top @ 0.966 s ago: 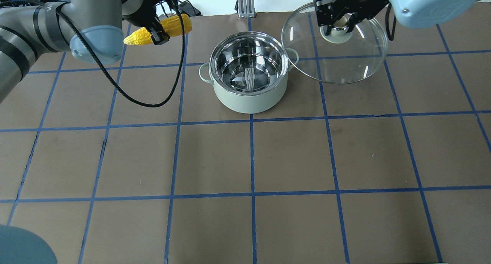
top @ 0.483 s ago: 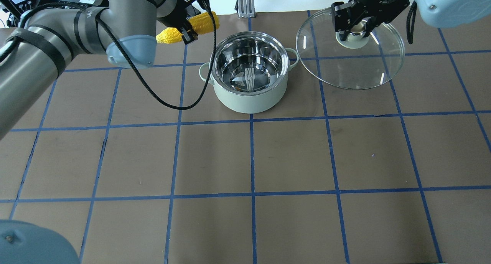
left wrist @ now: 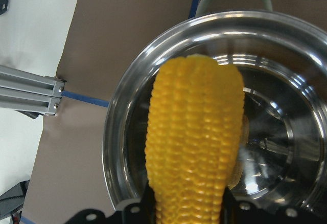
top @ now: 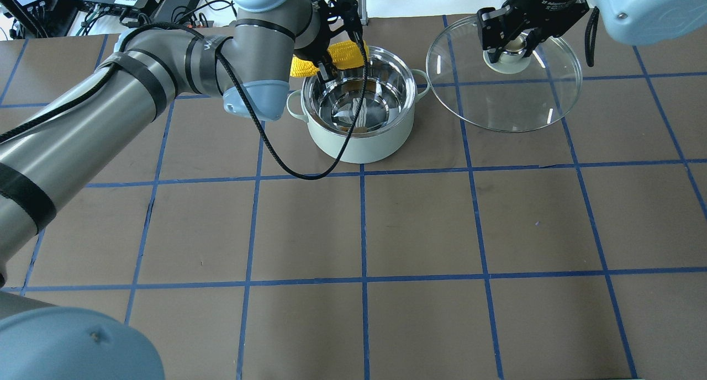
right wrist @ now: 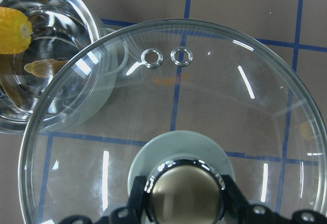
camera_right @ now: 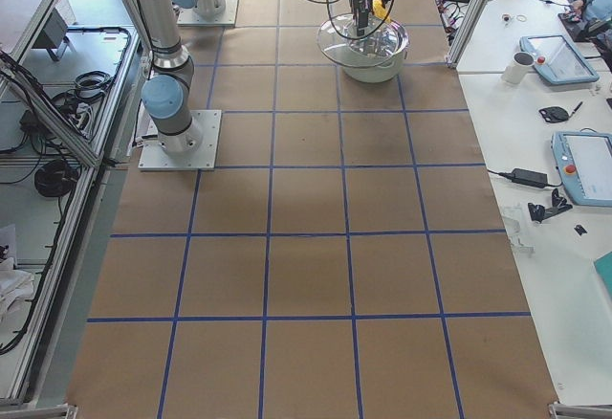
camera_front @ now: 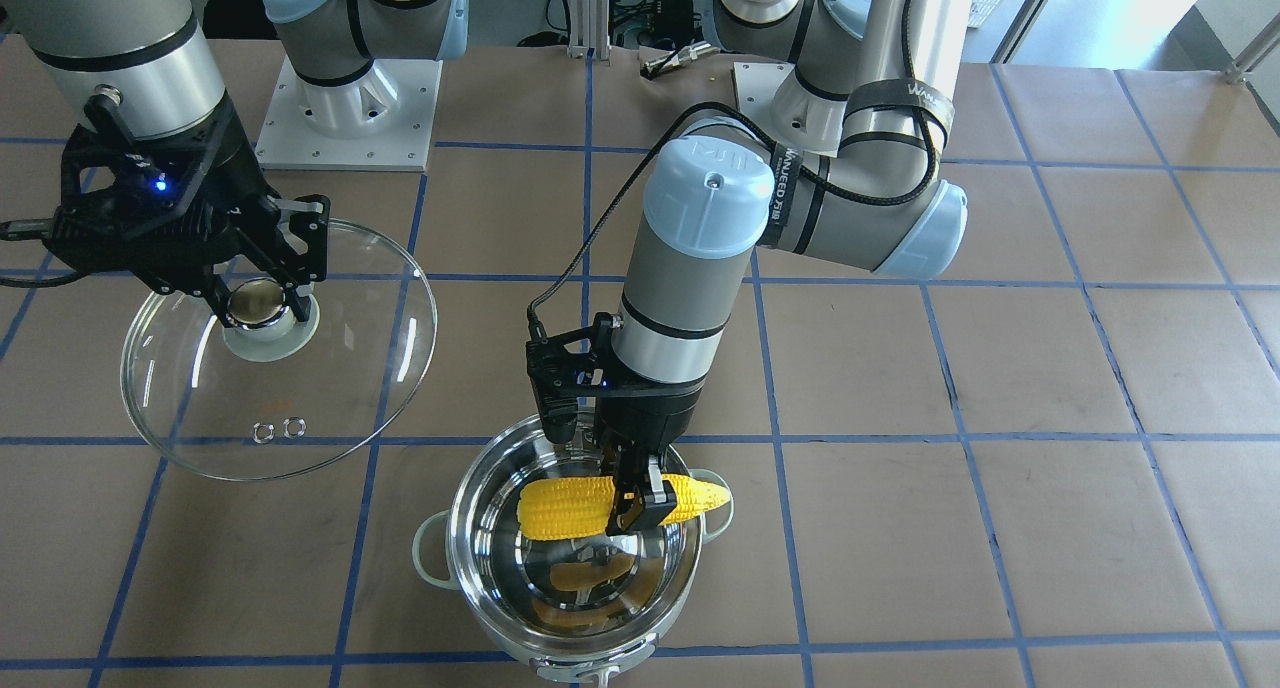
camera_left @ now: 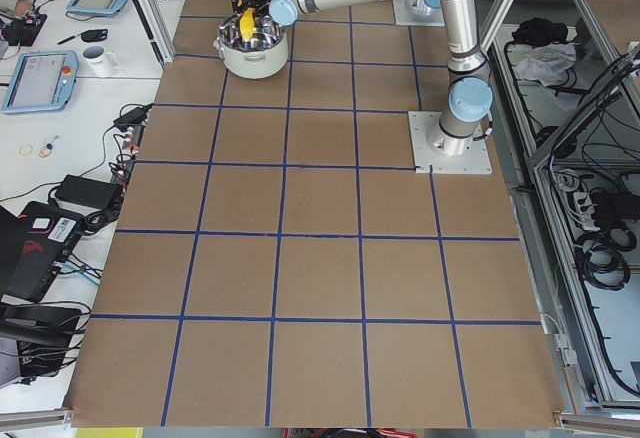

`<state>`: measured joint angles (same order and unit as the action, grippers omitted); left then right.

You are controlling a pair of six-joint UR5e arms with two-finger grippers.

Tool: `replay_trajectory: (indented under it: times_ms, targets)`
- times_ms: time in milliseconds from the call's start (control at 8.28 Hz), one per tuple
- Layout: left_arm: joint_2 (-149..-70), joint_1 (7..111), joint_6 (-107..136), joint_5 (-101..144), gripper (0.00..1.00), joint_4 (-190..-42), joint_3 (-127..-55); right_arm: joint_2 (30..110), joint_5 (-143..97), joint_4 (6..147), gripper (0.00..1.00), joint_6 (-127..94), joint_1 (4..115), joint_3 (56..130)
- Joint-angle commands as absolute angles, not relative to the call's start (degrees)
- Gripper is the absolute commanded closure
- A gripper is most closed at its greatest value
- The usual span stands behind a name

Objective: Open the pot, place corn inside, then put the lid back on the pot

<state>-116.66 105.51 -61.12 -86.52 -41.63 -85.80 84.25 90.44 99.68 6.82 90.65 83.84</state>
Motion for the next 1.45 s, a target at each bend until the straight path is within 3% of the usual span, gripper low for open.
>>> replay_trajectory:
  times_ms: [0,483,604,725,846,1329]
  targets:
    - [-119.0,106.26,-62.14,-86.22,1.0,-40.43,-85.69,84.29,90.44,99.67,0.67,6.86,90.62,83.85]
    - [-120.41,106.52,-61.35,-83.59,1.0,-38.67,-85.61,84.46,90.44,99.76,0.67,6.86,90.7,83.85]
    - [-120.5,106.52,-61.35,-83.67,0.65,-38.67,-85.61,84.55,90.44,99.76,0.67,6.86,90.7,83.85]
    - [-120.59,106.52,-58.39,-83.67,0.18,-38.67,-85.69,84.55,90.44,99.76,0.67,6.86,90.7,83.85]
    - [-120.67,106.52,-53.92,-83.58,0.0,-38.67,-85.69,84.55,90.35,99.76,0.67,6.86,90.79,83.85]
    - [-115.77,106.0,-49.68,-84.37,0.0,-39.63,-85.69,84.55,90.44,99.76,0.67,6.86,90.79,83.85]
